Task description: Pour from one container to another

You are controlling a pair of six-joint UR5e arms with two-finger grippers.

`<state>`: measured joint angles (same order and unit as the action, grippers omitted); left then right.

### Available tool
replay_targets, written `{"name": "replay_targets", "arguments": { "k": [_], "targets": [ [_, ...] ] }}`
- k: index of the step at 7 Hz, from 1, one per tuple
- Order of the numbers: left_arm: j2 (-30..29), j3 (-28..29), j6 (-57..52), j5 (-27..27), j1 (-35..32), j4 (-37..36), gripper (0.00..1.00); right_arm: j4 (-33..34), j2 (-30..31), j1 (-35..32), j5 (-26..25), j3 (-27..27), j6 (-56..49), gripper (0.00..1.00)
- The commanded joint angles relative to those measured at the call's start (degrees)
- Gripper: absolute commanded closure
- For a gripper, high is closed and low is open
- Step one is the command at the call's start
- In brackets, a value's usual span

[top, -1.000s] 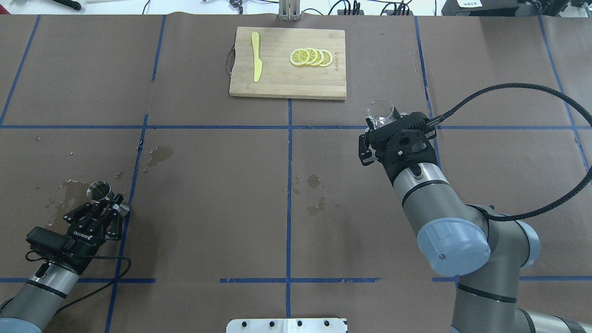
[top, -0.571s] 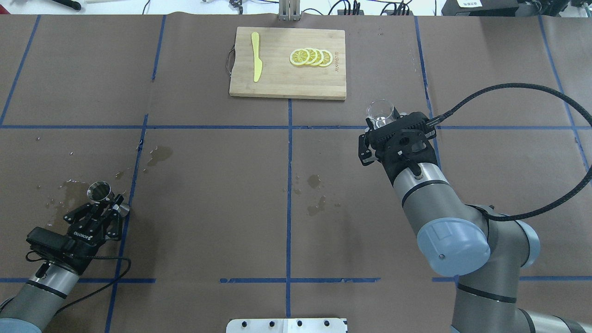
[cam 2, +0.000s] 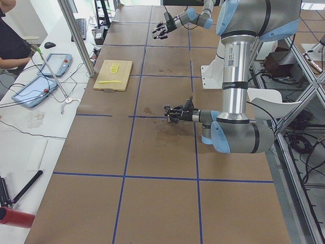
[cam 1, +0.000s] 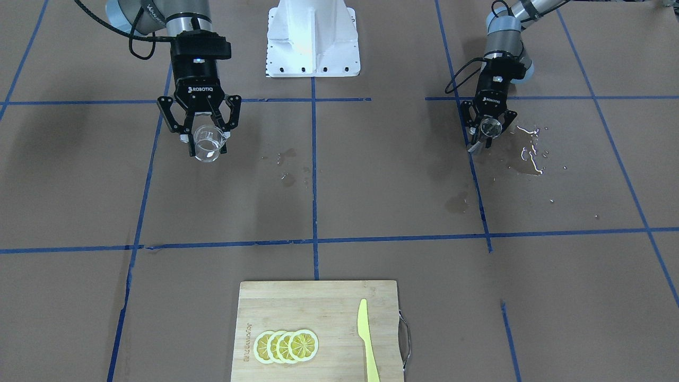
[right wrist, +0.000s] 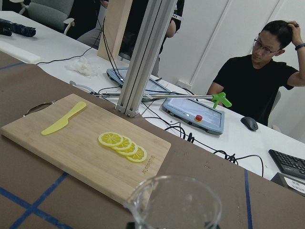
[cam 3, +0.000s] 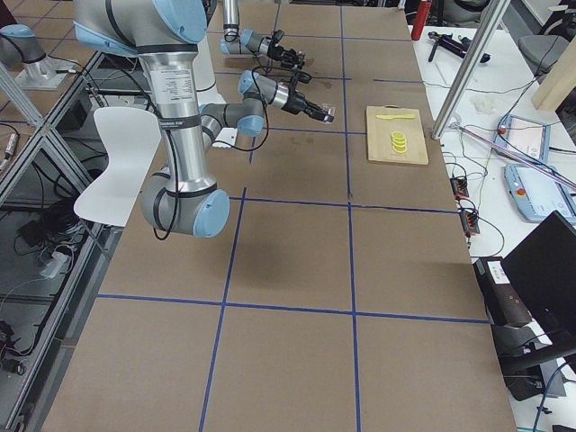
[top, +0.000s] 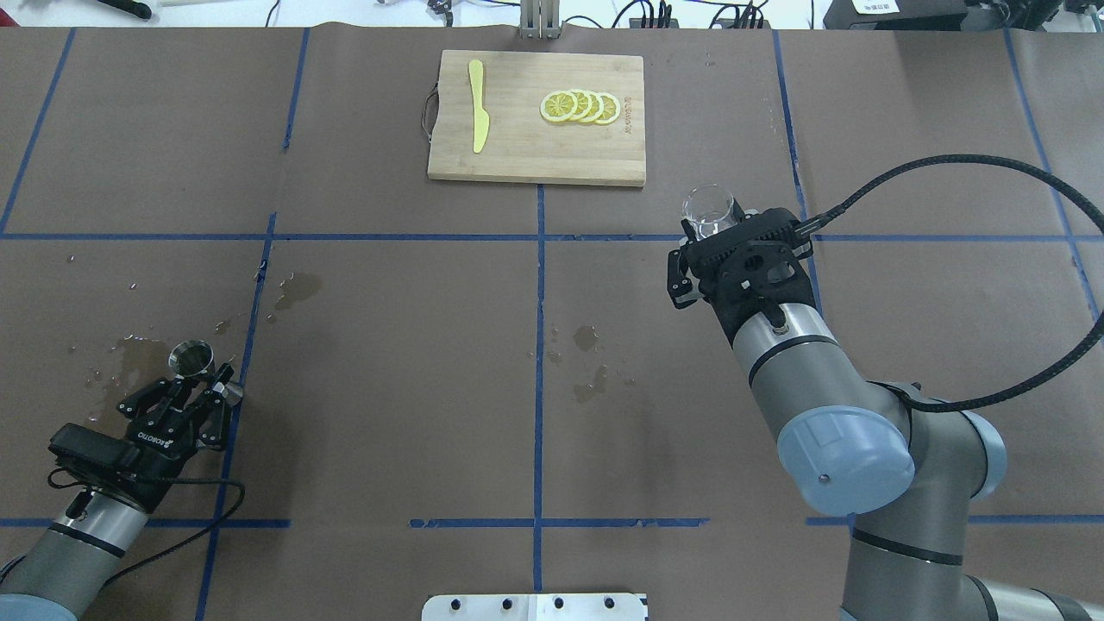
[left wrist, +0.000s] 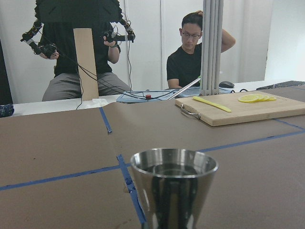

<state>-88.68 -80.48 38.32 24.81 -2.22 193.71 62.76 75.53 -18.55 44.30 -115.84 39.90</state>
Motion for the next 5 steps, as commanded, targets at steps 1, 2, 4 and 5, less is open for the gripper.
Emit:
{"name": "replay_targets", "arguments": {
  "k": [1,2,4,5],
  "targets": [
    [0.0,-0.3,0.0,0.1,-0.1,0.1,0.56,0.0,0.0,-0.1,0.0,-0.2,0.0,1.00],
    [0.2,-0.6,-0.1,0.2,-0.1,0.1,0.53,0.0,0.0,-0.1,0.0,-0.4,0.0,1.00],
    [0.8,-2.9,-1.8,0.3,-0.1,0.1,0.36,0.1,0.0,-0.1,0.0,-0.8,0.0,1.00],
    [1.1,-2.9,-2.0,0.3,-0.1,0.1,0.35,0.1,0.0,-0.1,0.0,-0.8,0.0,1.00]
  ]
}}
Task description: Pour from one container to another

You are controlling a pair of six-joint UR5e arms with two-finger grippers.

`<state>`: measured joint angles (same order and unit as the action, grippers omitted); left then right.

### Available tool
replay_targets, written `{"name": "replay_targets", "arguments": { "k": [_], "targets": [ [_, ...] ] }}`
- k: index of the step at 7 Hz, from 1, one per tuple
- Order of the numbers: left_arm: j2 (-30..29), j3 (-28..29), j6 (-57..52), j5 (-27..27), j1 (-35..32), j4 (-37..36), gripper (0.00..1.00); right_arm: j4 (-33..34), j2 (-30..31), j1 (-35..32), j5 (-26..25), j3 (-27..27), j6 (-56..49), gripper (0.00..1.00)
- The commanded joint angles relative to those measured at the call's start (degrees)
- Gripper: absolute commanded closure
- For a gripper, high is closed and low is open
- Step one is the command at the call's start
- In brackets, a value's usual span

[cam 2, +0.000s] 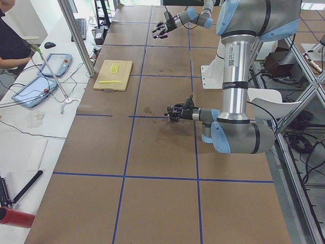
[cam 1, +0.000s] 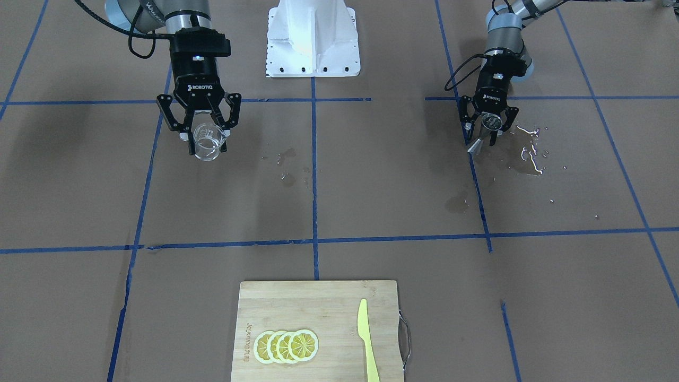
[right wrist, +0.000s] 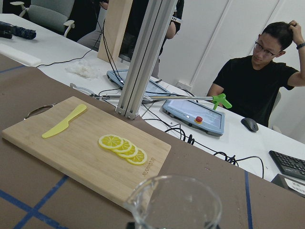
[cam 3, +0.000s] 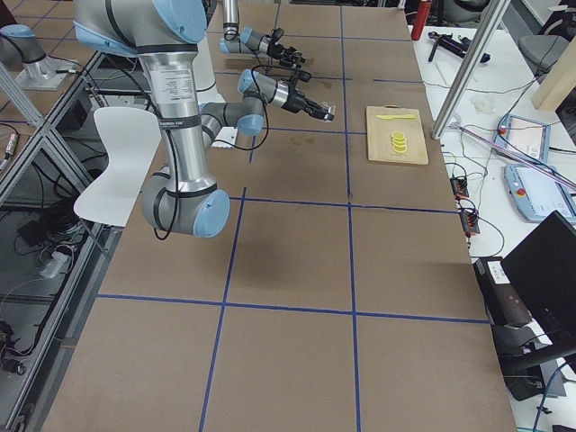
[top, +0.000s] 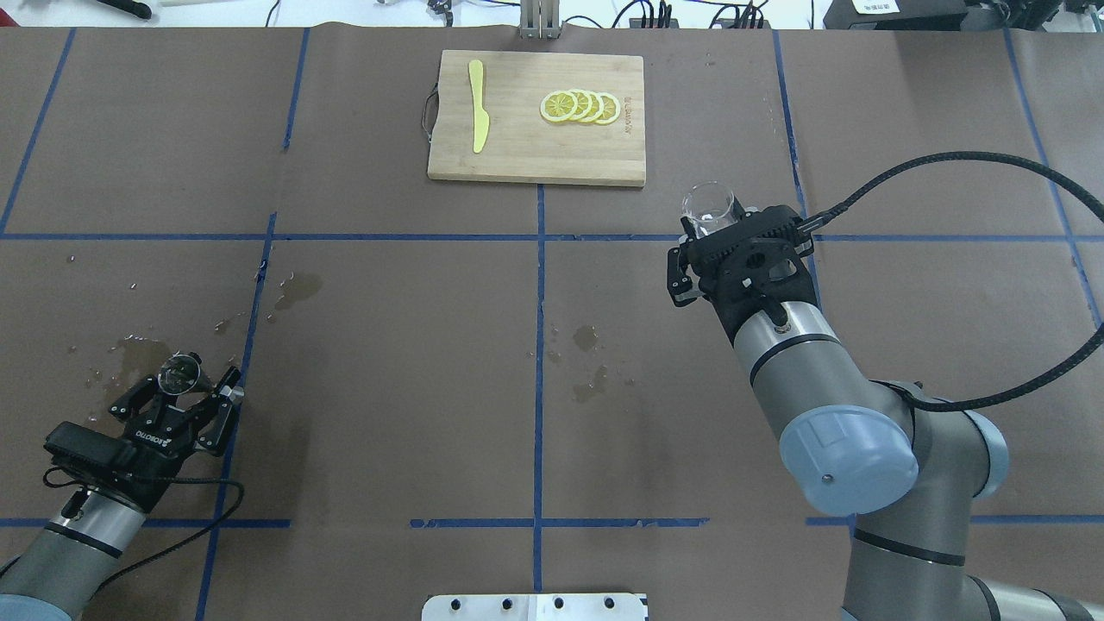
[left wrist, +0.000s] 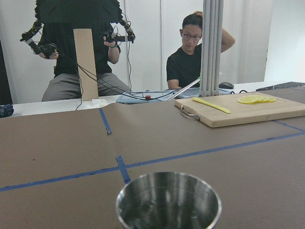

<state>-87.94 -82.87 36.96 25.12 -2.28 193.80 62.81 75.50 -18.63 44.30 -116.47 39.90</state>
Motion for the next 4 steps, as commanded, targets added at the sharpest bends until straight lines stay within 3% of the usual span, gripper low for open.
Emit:
{"name": "replay_targets", "arguments": {
  "k": [1,2,4],
  "targets": [
    [0.4,-0.6,-0.7,0.0,0.0,0.0,0.27,-0.1,0.0,0.0,0.0,-0.2,0.0,1.00],
    [0.4,-0.6,-0.7,0.0,0.0,0.1,0.00,-0.1,0.0,0.0,0.0,-0.2,0.0,1.00],
    [1.0,-0.7,-0.7,0.0,-0.1,0.2,0.00,0.0,0.1,0.0,0.0,-0.2,0.0,1.00]
  ]
}}
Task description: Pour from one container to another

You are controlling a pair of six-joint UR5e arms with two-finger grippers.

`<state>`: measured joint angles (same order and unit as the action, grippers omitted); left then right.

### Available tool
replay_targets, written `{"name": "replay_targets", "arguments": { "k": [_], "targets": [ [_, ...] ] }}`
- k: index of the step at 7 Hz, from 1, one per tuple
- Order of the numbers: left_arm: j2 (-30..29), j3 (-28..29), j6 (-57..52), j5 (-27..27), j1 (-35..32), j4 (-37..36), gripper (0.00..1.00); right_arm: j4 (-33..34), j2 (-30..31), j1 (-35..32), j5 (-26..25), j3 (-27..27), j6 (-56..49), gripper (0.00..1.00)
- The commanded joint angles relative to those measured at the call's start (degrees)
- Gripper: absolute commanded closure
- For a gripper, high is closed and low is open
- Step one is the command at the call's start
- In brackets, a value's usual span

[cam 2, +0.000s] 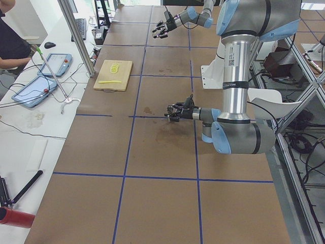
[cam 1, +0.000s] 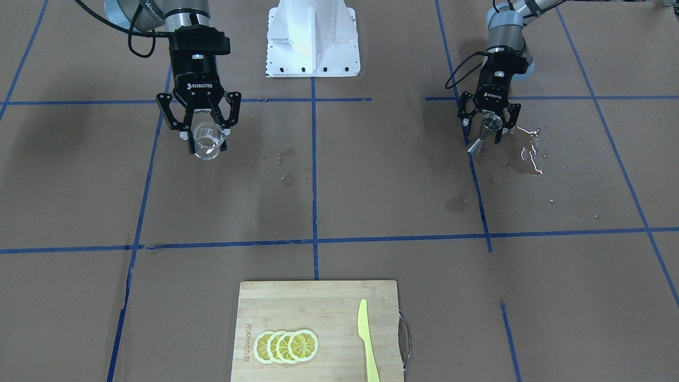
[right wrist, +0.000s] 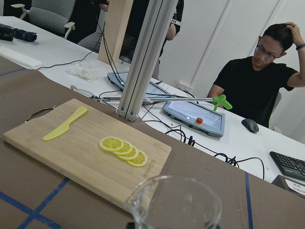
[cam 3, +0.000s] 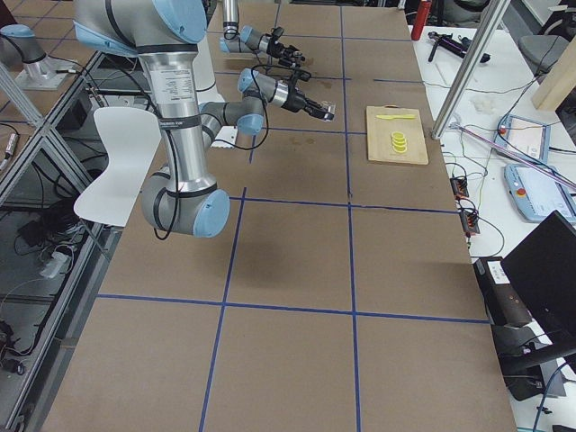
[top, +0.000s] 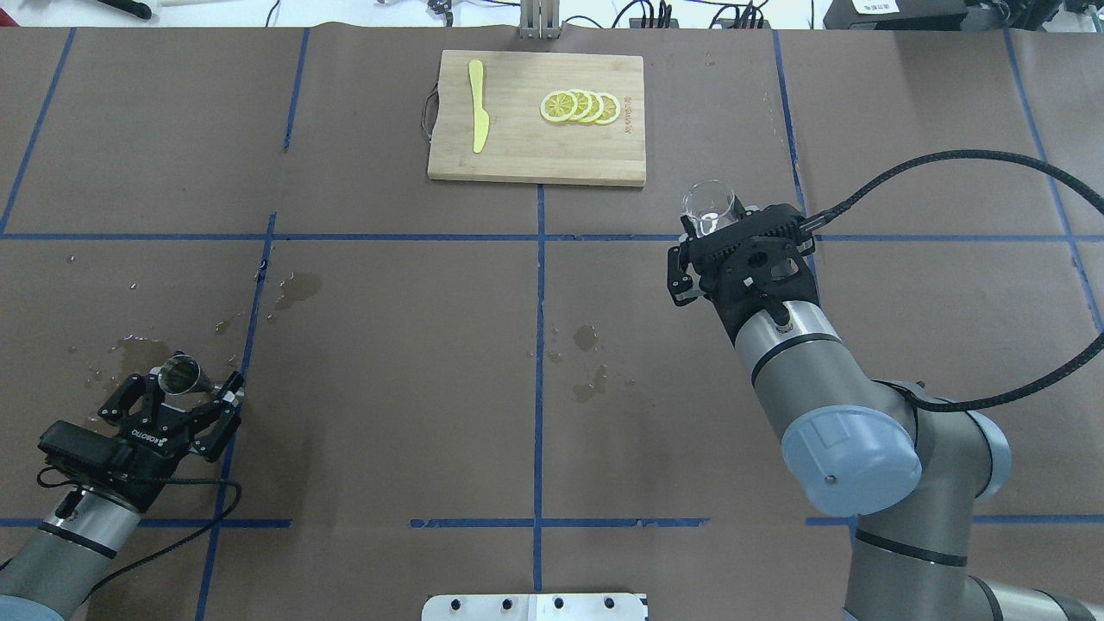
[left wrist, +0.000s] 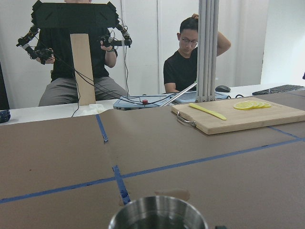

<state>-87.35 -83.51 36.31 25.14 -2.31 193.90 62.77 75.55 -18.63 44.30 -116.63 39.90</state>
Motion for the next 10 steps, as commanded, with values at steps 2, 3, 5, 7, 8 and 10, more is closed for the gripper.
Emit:
{"name": "replay_targets", "arguments": {
  "k": [2,3,5,7,8,10],
  "targets": [
    [1.3,-1.3,0.0,0.0,0.0,0.1,0.00,0.1,0.0,0.0,0.0,0.0,0.0,1.00],
    [1.6,-2.5,0.0,0.0,0.0,0.1,0.00,0.1,0.0,0.0,0.0,0.0,0.0,1.00],
    [3.4,-5.3,0.0,0.0,0.0,0.0,0.00,0.1,0.0,0.0,0.0,0.0,0.0,1.00],
    [4.0,-6.6,-0.1,0.5,-0.1,0.0,0.00,0.1,0.2,0.0,0.0,0.0,0.0,1.00],
    [7.0,-10.1,-0.1,2.3,-0.1,0.0,0.00,0.1,0.2,0.0,0.0,0.0,0.0,1.00],
    [9.7,-13.1,0.0,5.3,-0.8,-0.1,0.00,0.1,0.3,0.0,0.0,0.1,0.0,1.00]
  ]
}}
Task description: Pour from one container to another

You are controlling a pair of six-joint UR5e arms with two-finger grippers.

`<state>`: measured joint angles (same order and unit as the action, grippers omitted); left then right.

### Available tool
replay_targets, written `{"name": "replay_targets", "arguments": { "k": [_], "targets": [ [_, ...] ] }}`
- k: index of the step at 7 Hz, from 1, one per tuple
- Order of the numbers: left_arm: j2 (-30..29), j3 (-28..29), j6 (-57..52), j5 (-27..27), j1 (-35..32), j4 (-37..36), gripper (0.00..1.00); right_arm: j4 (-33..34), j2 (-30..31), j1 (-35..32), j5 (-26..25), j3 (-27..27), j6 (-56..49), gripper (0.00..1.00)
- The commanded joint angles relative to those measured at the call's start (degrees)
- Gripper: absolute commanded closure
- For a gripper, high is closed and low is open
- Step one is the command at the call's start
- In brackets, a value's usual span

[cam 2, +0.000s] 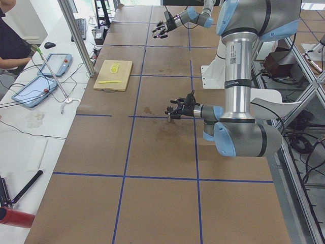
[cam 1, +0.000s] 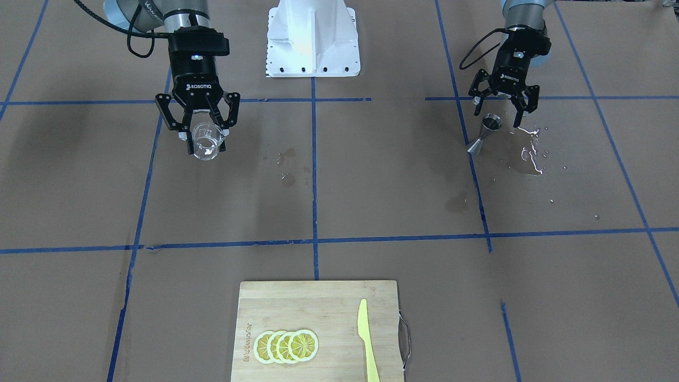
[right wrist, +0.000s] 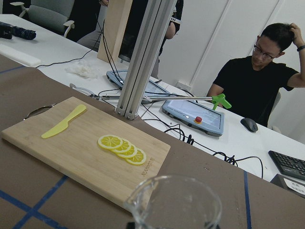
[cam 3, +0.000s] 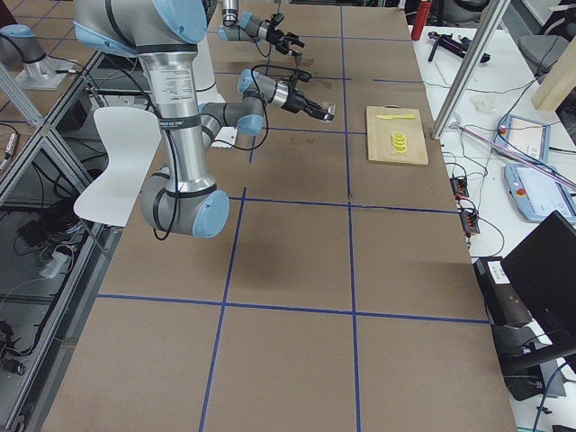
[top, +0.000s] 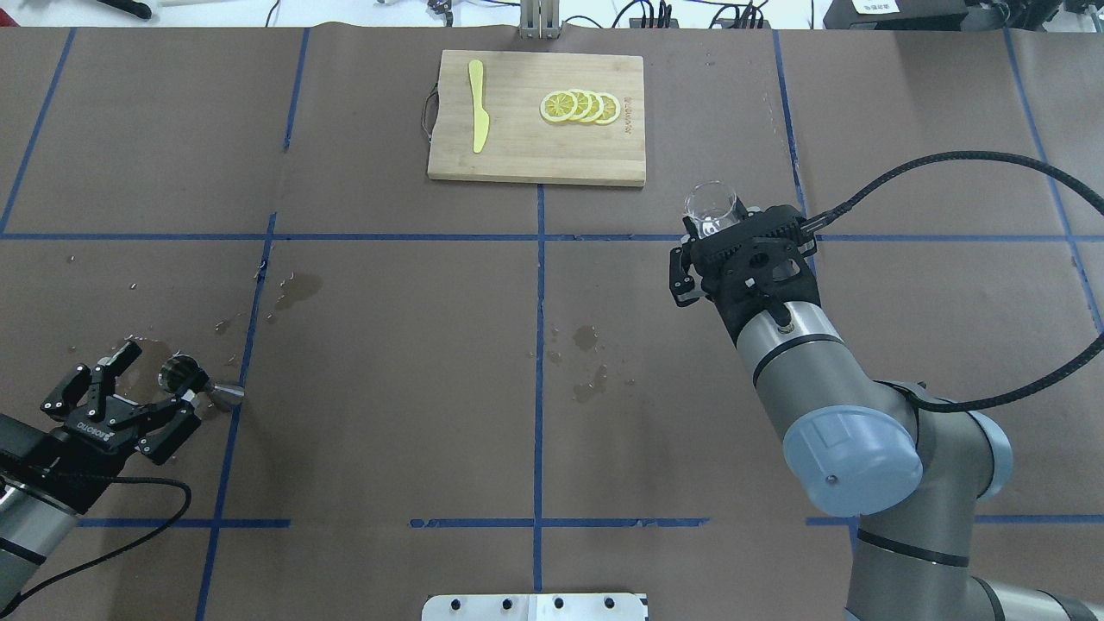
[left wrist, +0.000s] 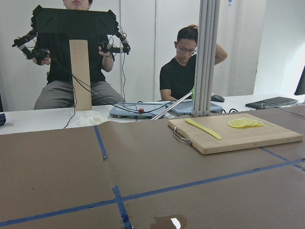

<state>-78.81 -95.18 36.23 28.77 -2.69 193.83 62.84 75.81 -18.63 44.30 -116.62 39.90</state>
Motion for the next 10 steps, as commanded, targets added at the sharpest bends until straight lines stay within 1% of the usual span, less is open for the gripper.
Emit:
{"name": "replay_targets", "arguments": {
  "k": [1,2,3,4,5,6,7,8,9,10],
  "targets": [
    [1.5,-1.6,0.1,5.8,-3.8,0.0,0.00,-0.1,0.1,0.1,0.0,0.2,0.0,1.00],
    [1.9,-1.5,0.1,12.3,-10.5,-1.6,0.00,0.0,0.1,0.1,0.0,0.6,1.4,1.00],
    [2.1,-0.7,0.2,19.5,-17.0,-3.3,0.00,-0.2,0.7,0.1,-0.1,1.1,5.1,1.00],
    [2.1,0.7,0.1,29.2,-25.3,-3.4,0.00,-0.5,2.1,0.2,-0.2,1.0,6.3,1.00],
    [1.7,3.7,0.0,38.9,-32.9,-3.5,0.00,-3.0,4.2,0.3,-0.5,1.3,9.5,1.00],
    [0.1,6.9,-0.2,48.3,-40.6,-5.5,0.00,-7.0,6.7,0.4,-1.0,1.7,9.8,1.00],
    [-1.2,8.2,-2.8,58.8,-48.6,-8.9,0.00,-11.3,10.3,0.6,-2.2,2.0,9.8,1.00],
    [-2.3,8.3,-4.9,69.0,-55.4,-15.6,0.00,-16.9,13.2,0.6,-2.6,4.1,10.3,1.00],
    [-2.8,8.2,-8.7,72.5,-59.4,-24.2,0.00,-24.7,15.4,0.6,-3.6,8.6,10.9,1.00],
    [-5.7,8.3,-11.5,74.9,-62.3,-30.5,0.00,-30.2,17.1,0.8,-4.6,12.3,10.9,1.00]
  ]
}}
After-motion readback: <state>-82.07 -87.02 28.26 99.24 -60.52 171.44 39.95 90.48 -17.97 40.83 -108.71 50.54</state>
